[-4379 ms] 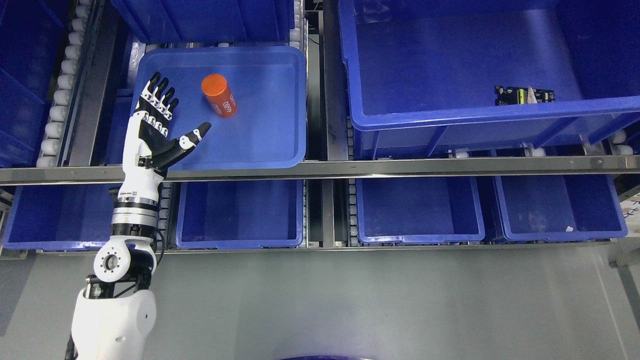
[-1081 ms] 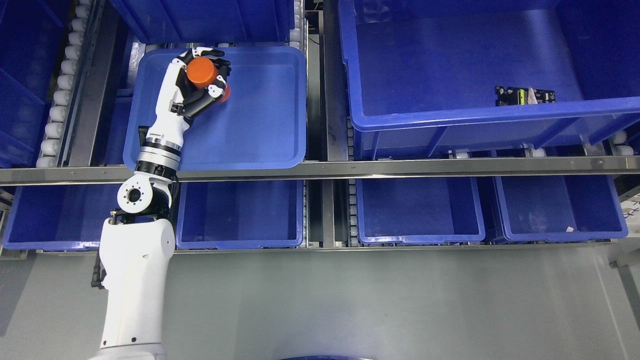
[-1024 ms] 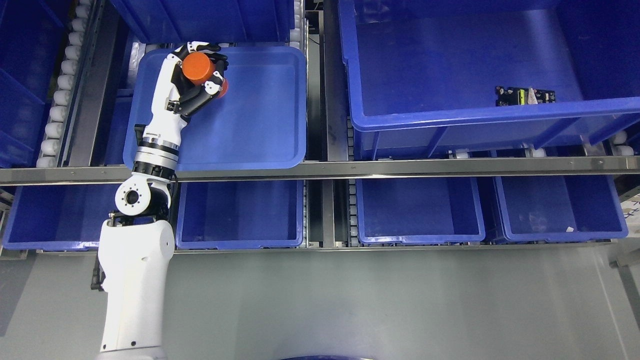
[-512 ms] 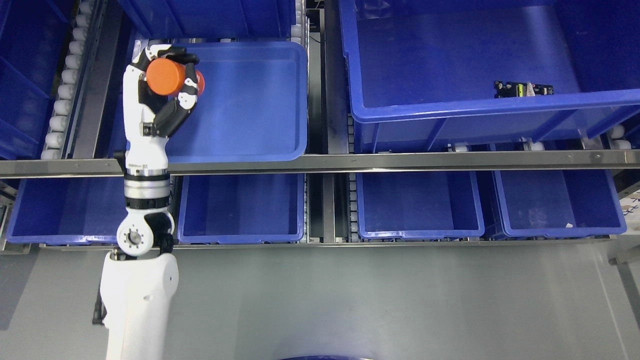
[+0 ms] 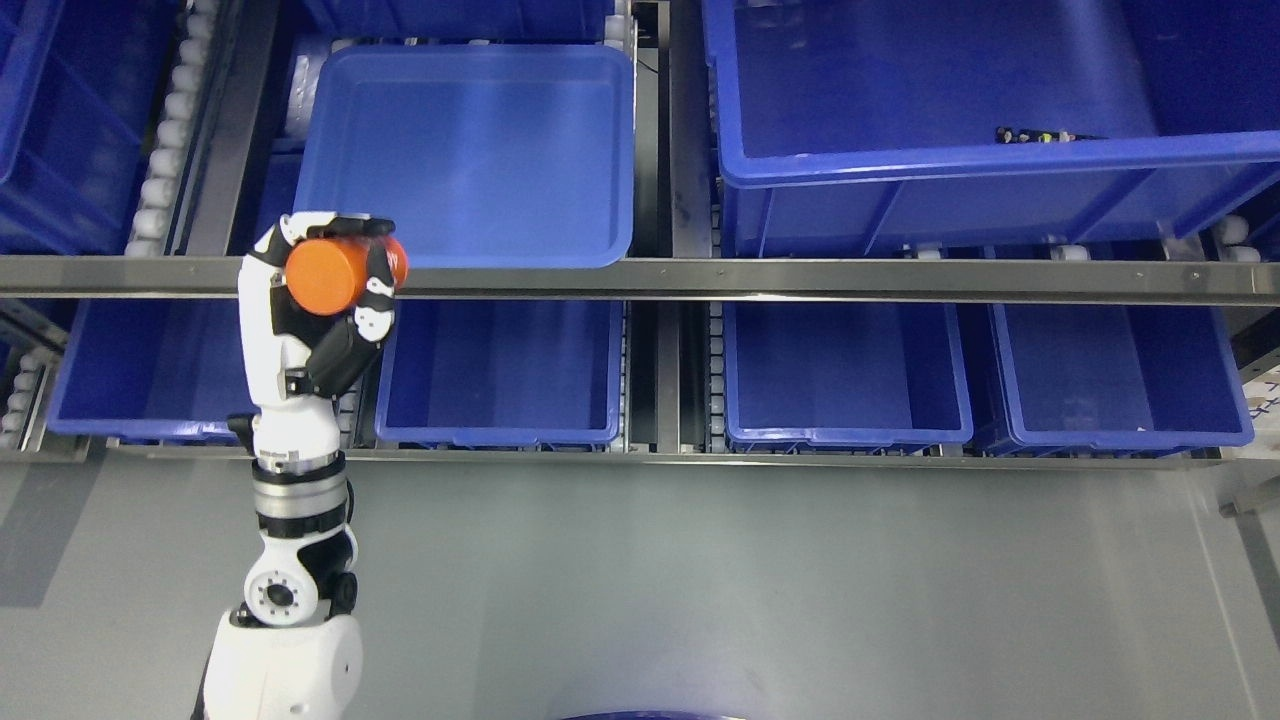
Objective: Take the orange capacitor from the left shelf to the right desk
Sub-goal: 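Hold the capacitor in the left hand while turning toward the steel table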
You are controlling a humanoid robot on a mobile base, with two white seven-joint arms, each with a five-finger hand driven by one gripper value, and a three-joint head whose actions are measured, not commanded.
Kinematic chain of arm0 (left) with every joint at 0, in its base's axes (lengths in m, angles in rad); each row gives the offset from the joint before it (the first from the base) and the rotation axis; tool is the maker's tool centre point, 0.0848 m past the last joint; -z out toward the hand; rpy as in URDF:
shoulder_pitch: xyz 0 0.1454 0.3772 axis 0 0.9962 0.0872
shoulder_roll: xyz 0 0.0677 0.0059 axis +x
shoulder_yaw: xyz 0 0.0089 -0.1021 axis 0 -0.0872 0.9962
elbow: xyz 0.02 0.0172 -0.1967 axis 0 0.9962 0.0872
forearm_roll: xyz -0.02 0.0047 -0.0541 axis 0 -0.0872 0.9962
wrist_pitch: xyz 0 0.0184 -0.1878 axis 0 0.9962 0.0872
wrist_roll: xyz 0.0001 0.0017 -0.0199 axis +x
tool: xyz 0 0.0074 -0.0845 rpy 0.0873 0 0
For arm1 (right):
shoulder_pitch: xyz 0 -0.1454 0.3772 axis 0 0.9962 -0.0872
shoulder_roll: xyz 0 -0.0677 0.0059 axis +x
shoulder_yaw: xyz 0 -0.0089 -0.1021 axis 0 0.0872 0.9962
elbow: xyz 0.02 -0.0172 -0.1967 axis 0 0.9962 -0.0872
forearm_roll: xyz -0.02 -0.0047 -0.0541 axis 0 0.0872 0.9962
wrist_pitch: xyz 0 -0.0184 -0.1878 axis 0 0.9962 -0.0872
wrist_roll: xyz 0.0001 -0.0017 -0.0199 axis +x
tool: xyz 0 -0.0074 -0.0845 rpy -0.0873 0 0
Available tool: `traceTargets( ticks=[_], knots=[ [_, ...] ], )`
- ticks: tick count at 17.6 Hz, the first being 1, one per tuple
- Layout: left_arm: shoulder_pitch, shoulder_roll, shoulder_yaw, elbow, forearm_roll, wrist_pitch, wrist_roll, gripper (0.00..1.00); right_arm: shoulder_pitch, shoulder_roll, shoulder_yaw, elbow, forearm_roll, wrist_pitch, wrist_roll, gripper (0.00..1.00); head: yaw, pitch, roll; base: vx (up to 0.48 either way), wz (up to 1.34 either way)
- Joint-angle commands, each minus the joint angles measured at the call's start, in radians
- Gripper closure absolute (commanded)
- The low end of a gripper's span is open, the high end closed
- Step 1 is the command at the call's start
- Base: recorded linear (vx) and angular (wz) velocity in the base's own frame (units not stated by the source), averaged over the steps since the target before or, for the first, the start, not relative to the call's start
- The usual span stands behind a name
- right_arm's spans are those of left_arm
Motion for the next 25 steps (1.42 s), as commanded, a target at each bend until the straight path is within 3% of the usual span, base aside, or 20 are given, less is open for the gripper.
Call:
traceTargets(
  ticks=[1, 10, 14, 19, 25],
  knots=[
    [0.134, 0.026, -0.055, -0.073, 0.002, -0.015, -0.001, 0.98, 0.023, -0.017, -0.011, -0.018, 0.006, 0.0, 0.0, 0.0, 0.0, 0.0, 0.0, -0.162, 0.13],
    [0.117, 0.02, -0.156, -0.073, 0.0, -0.012, -0.001, 0.98, 0.023, -0.017, -0.011, -0.018, 0.006, 0.0, 0.0, 0.0, 0.0, 0.0, 0.0, -0.181, 0.23],
    [0.077, 0.014, -0.161, -0.071, 0.002, 0.088, 0.003, 0.97, 0.023, -0.017, -0.011, -0.018, 0.006, 0.0, 0.0, 0.0, 0.0, 0.0, 0.0, -0.116, 0.36],
    [0.072, 0.014, -0.193, -0.07, 0.002, 0.097, 0.002, 0.97, 0.023, -0.017, -0.011, -0.018, 0.006, 0.0, 0.0, 0.0, 0.0, 0.0, 0.0, -0.071, 0.24],
    [0.072, 0.014, -0.257, -0.07, 0.002, 0.096, -0.003, 0.97, 0.023, -0.017, -0.011, -0.018, 0.006, 0.0, 0.0, 0.0, 0.0, 0.0, 0.0, -0.045, -0.54]
  ],
)
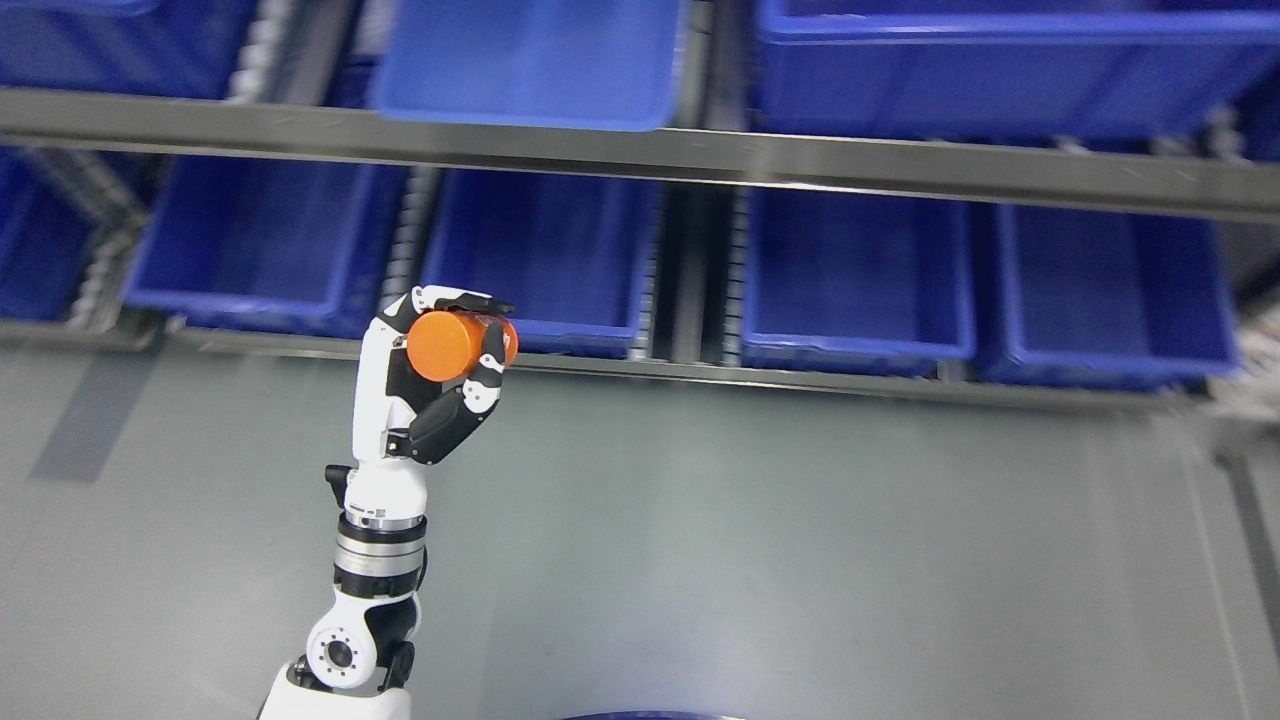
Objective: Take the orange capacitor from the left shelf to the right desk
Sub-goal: 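Hold the capacitor in the left hand while turning toward the steel table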
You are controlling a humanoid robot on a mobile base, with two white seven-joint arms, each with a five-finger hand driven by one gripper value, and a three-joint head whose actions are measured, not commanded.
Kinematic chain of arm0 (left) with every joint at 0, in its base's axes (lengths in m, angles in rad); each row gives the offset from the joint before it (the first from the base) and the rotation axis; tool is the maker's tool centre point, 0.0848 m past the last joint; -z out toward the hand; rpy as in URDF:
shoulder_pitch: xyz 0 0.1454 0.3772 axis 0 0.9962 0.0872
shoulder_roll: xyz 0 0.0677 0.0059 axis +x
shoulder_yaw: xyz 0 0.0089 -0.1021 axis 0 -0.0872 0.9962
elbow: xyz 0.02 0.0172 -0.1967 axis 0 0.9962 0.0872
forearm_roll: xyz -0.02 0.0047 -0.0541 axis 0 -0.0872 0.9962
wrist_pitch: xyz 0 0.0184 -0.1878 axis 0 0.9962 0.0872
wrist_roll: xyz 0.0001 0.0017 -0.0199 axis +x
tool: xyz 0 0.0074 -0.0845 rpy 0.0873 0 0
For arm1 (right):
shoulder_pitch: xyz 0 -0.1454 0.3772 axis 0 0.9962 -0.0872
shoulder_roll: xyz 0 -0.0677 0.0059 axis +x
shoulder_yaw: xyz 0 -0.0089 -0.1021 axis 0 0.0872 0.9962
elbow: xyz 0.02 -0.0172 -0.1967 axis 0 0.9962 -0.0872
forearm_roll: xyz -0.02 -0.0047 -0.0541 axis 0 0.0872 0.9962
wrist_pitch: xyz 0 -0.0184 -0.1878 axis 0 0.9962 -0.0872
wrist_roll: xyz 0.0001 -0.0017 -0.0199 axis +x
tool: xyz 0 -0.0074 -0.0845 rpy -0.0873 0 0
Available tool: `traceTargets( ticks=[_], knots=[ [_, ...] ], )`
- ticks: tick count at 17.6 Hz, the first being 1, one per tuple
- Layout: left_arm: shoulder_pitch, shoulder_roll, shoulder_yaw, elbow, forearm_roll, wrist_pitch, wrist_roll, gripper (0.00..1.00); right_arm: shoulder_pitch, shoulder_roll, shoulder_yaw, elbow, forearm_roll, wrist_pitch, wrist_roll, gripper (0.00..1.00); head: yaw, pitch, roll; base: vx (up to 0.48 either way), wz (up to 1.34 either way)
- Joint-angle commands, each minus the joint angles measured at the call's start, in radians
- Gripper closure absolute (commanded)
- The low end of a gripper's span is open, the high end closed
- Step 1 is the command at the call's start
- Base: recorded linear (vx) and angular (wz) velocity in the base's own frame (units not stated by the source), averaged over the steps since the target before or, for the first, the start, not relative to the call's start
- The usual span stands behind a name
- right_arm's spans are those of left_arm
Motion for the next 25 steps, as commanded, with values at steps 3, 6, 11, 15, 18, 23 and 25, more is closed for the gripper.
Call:
traceTargets(
  ticks=[3, 6, 11, 15, 18, 23, 25],
  knots=[
    [-0.003, 0.017, -0.08, -0.004, 0.001, 0.0, -0.004, 0.97, 0.023, -0.017, -0.011, -0.017, 0.006, 0.0, 0.0, 0.0, 0.0, 0.0, 0.0, -0.035, -1.12],
    [-0.003, 0.017, -0.108, -0.004, 0.001, 0.0, -0.004, 0.97, 0.023, -0.017, -0.011, -0.017, 0.006, 0.0, 0.0, 0.0, 0.0, 0.0, 0.0, 0.0, -1.22],
    [-0.045, 0.017, -0.139, 0.008, 0.001, 0.006, -0.004, 0.97, 0.023, -0.017, -0.011, -0.017, 0.006, 0.0, 0.0, 0.0, 0.0, 0.0, 0.0, 0.093, -0.79],
    [-0.057, 0.017, -0.139, 0.01, 0.001, 0.021, -0.006, 0.97, 0.023, -0.017, -0.011, -0.017, 0.006, 0.0, 0.0, 0.0, 0.0, 0.0, 0.0, 0.158, -0.56],
    [-0.06, 0.017, -0.137, 0.01, 0.003, 0.021, -0.006, 0.97, 0.023, -0.017, -0.011, -0.017, 0.006, 0.0, 0.0, 0.0, 0.0, 0.0, 0.0, 0.229, -0.56],
    [-0.092, 0.017, -0.139, 0.01, 0.006, 0.035, -0.006, 0.98, 0.023, -0.017, -0.011, -0.017, 0.006, 0.0, 0.0, 0.0, 0.0, 0.0, 0.0, 0.282, -0.56],
    [-0.103, 0.017, -0.139, 0.01, 0.006, 0.035, -0.006, 0.98, 0.023, -0.017, -0.011, -0.017, 0.006, 0.0, 0.0, 0.0, 0.0, 0.0, 0.0, 0.322, -0.48]
  ],
)
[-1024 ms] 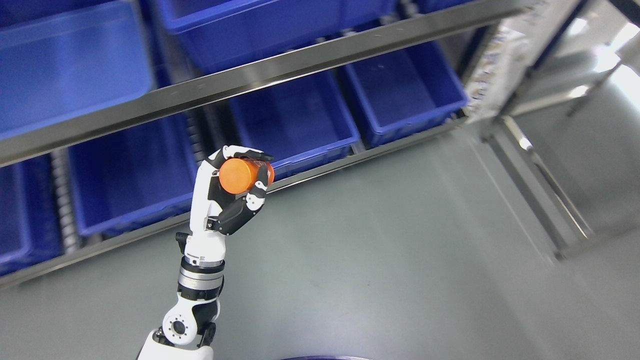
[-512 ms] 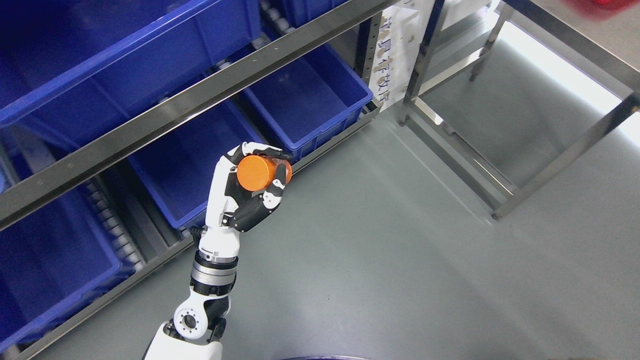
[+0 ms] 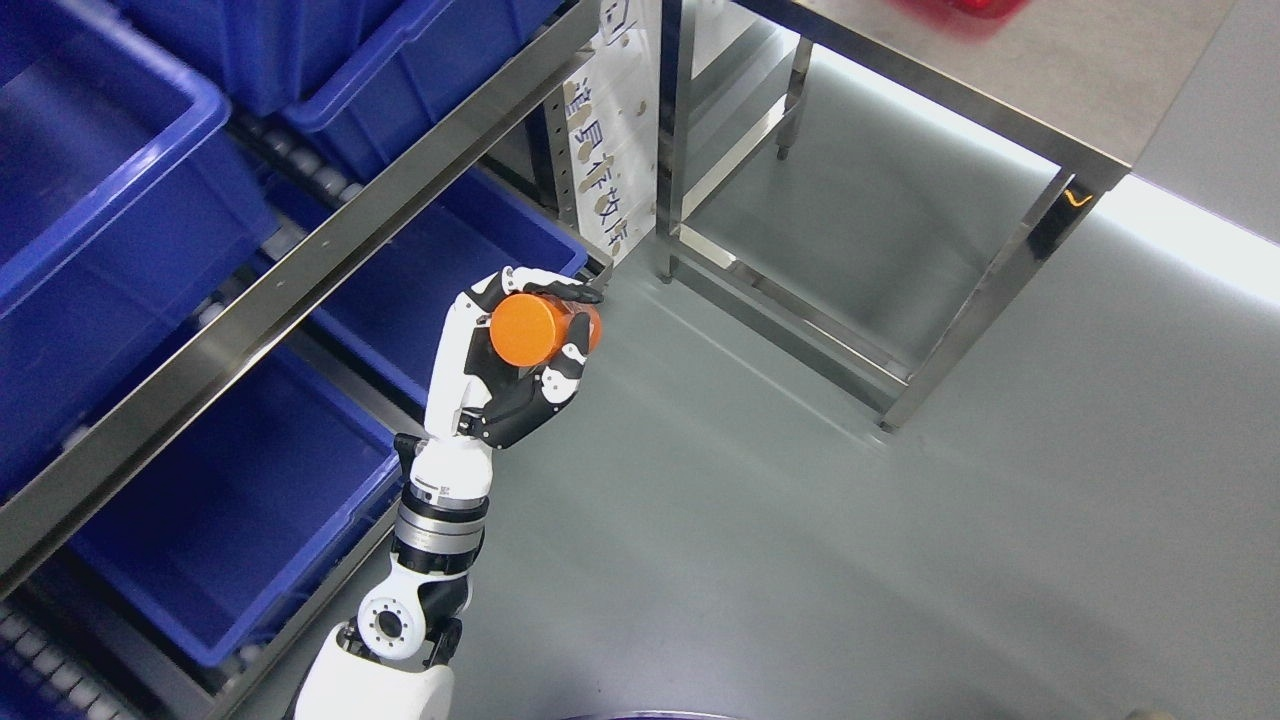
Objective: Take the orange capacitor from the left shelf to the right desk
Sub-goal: 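Hold the capacitor in the left hand while turning toward the steel table, then lower the capacitor into the red tray with the left hand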
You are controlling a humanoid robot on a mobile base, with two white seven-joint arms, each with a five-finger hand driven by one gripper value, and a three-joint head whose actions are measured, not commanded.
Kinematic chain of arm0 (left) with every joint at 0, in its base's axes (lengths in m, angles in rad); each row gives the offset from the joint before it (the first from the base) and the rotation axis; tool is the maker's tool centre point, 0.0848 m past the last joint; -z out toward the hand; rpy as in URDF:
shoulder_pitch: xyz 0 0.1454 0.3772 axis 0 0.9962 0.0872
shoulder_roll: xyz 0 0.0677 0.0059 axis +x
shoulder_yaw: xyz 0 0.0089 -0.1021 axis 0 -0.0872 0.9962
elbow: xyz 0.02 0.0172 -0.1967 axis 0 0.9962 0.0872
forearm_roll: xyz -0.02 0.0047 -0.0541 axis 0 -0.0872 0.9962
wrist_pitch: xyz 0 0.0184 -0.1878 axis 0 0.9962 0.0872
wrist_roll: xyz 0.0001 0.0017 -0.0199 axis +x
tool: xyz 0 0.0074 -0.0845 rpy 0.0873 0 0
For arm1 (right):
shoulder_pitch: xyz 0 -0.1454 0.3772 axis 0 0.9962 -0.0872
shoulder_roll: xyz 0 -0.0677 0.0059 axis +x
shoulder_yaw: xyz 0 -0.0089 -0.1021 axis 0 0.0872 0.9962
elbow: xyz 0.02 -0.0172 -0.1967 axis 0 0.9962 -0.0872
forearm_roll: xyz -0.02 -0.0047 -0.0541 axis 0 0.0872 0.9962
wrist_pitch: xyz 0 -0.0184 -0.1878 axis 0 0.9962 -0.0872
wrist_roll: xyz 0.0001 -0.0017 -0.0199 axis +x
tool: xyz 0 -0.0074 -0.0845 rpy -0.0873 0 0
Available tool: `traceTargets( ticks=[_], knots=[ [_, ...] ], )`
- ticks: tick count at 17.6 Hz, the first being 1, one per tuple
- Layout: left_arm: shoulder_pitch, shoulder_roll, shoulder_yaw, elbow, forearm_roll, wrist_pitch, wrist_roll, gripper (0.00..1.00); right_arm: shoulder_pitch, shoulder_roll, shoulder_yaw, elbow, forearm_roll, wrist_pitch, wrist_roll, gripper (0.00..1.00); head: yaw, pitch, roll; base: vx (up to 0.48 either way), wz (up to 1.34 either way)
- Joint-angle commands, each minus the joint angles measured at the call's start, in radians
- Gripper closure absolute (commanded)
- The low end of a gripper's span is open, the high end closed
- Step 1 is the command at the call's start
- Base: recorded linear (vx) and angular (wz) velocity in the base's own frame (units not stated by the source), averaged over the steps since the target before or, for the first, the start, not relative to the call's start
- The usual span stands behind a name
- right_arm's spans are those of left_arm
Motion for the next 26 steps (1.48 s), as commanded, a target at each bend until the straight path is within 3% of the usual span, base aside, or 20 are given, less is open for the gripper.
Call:
traceTargets(
  ticks=[1, 8, 13, 17, 22, 26],
  knots=[
    [-0.029, 0.017, -0.015, 0.003, 0.001, 0.006, 0.0, 0.98, 0.023, -0.018, -0.011, -0.017, 0.006, -0.001, 0.001, 0.0, 0.0, 0.0, 0.0, 0.387, -0.38],
    [-0.123, 0.017, -0.041, 0.003, 0.001, 0.083, 0.0, 0.98, 0.022, -0.018, -0.011, -0.017, 0.006, -0.001, 0.001, 0.0, 0.0, 0.0, 0.0, 0.422, -0.42],
    [-0.186, 0.017, -0.129, 0.003, 0.007, 0.149, 0.0, 0.98, 0.023, -0.018, -0.011, -0.017, 0.006, -0.001, 0.001, 0.0, 0.0, 0.0, 0.0, 0.452, -0.41],
    [-0.267, 0.017, -0.163, 0.013, 0.052, 0.288, 0.008, 0.97, 0.023, -0.018, -0.011, -0.017, 0.006, -0.001, 0.001, 0.0, 0.0, 0.0, 0.0, 0.425, -0.26],
    [-0.406, 0.017, -0.155, 0.162, 0.05, 0.48, 0.003, 0.97, 0.023, -0.018, -0.011, -0.017, 0.006, -0.001, 0.001, 0.0, 0.0, 0.0, 0.0, 0.363, -0.1],
    [-0.517, 0.017, -0.19, 0.288, 0.05, 0.546, 0.0, 0.96, 0.022, -0.018, -0.011, -0.017, 0.006, -0.001, 0.001, 0.0, 0.0, 0.0, 0.0, 0.205, 0.02]
  ],
)
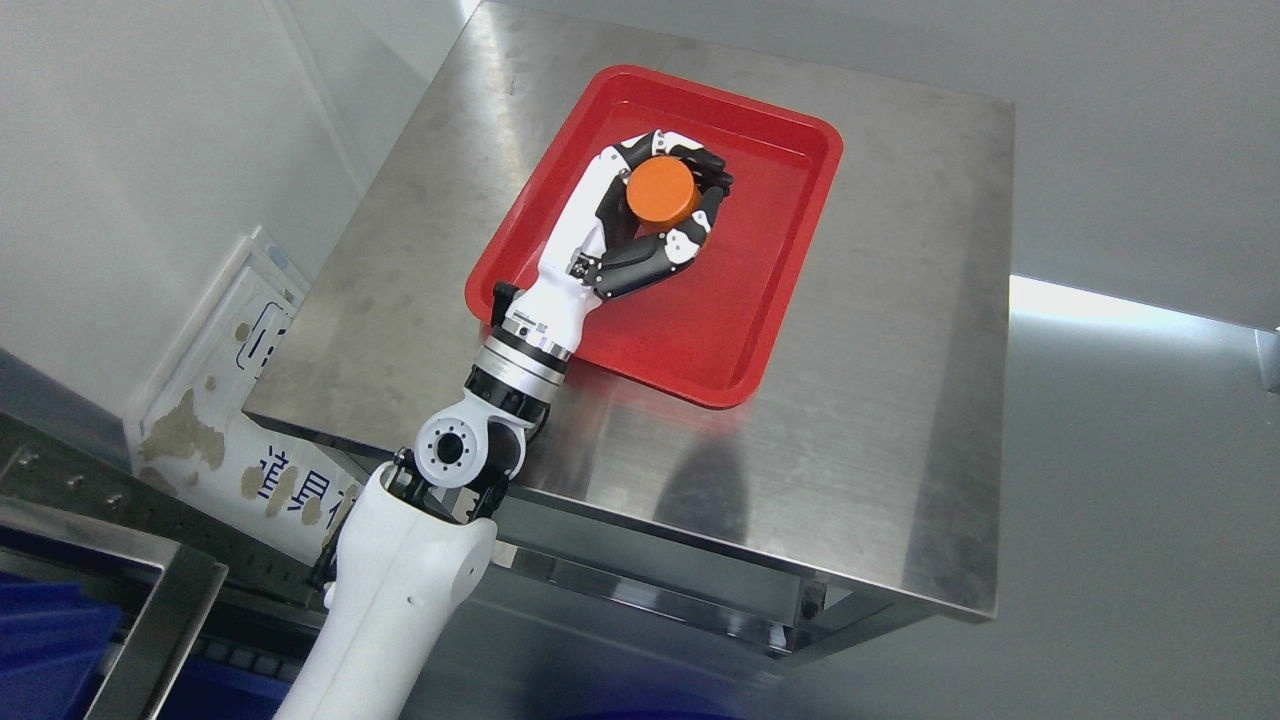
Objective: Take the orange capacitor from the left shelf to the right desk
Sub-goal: 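Lower the capacitor into the red tray with the left hand, then open the left hand and release the capacitor upright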
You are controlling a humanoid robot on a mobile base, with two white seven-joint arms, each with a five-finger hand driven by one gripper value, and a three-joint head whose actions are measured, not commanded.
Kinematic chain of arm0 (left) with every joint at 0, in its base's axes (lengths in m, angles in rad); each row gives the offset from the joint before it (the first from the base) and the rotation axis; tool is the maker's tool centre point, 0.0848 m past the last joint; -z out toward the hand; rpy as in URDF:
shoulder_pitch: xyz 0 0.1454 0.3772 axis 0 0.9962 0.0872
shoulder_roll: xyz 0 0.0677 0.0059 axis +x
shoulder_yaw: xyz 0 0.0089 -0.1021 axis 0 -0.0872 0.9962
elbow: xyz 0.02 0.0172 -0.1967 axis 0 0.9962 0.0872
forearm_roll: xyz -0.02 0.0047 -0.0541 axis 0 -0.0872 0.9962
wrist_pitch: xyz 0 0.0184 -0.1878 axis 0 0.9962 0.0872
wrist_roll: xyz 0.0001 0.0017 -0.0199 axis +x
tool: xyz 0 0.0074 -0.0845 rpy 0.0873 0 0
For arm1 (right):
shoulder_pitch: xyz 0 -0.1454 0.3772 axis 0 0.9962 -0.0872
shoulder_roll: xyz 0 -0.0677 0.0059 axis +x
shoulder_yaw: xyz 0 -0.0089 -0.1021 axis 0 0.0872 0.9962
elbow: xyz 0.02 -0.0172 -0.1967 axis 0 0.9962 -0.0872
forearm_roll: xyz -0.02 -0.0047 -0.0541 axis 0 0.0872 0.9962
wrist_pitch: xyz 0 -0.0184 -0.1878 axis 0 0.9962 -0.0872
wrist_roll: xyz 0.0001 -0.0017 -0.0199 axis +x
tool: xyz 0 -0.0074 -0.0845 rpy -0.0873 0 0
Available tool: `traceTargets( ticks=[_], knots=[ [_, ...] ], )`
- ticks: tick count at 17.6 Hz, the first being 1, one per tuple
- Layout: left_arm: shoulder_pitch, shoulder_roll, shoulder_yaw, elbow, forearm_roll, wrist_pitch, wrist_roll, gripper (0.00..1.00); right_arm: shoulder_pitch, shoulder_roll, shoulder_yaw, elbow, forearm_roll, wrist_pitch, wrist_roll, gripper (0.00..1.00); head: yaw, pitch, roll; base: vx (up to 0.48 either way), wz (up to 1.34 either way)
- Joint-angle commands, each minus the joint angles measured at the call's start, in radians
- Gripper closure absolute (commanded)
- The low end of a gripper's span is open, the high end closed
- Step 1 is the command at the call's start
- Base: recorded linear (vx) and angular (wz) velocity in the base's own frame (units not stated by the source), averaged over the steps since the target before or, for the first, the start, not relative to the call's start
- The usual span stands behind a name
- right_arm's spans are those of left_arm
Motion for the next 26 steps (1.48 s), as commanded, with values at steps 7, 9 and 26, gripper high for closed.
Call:
traceTargets(
  ticks=[7, 9, 26],
  knots=[
    [-0.191, 0.017, -0.159, 0.273, 0.01, 0.089, -0.002, 0.96, 0.023, -0.018, -0.011, -0.017, 0.006, -0.001, 0.001, 0.0, 0.0, 0.0, 0.0, 0.028, 0.02],
    [-0.205, 0.017, -0.162, 0.287, 0.007, 0.089, -0.002, 0.96, 0.023, -0.018, -0.011, -0.017, 0.006, -0.001, 0.001, 0.0, 0.0, 0.0, 0.0, -0.005, -0.03],
    [-0.277, 0.017, -0.11, 0.335, -0.01, 0.123, -0.002, 0.41, 0.023, -0.018, -0.011, -0.017, 0.006, -0.001, 0.001, 0.0, 0.0, 0.0, 0.0, -0.001, 0.0]
  ],
)
